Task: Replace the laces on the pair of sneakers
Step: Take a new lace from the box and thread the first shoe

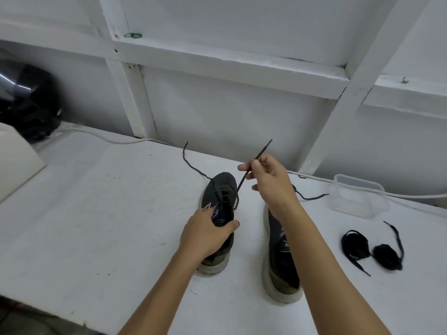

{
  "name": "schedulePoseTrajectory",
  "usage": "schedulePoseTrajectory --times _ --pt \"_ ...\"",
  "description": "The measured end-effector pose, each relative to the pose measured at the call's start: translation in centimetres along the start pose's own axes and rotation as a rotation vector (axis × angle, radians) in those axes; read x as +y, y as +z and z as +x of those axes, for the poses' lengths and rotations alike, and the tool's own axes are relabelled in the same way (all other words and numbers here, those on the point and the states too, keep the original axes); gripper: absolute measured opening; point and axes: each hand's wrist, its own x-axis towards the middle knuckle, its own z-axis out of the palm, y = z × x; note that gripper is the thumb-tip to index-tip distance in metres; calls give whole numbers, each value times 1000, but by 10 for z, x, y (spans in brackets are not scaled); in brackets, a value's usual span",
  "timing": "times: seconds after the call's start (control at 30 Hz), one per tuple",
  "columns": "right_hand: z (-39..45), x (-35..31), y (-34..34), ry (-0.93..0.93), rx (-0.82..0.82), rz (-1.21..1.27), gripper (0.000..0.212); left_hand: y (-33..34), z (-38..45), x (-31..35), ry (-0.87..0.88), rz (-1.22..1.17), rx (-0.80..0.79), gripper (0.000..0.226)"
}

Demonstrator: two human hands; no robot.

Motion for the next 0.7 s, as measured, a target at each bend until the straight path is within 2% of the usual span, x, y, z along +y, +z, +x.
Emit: schedulePoseTrajectory --times 0.1,0.23,0.33,0.37,0.43,0.6,0.7 --pt "-1 11 -3 116 -17 -48 16 1 0 -3 -10 22 -8 72" --pt "-2 33 -10 172 -167 -406 21 0 -1 -1 -5 53 2 57" --pt "-4 33 -16 171 -345 -636 28 0 -2 -1 -3 65 10 55" --pt "-5 33 -17 189 -396 -652 27 0 -2 -1 -1 69 12 54" --pt "-6 31 -18 203 -456 -630 38 0 -1 -1 1 75 15 54" --pt "-3 33 -12 139 -340 -467 34 -1 -1 -3 24 84 7 57" --pt "-3 33 -5 144 -329 -394 33 -8 2 -1 126 41 112 49"
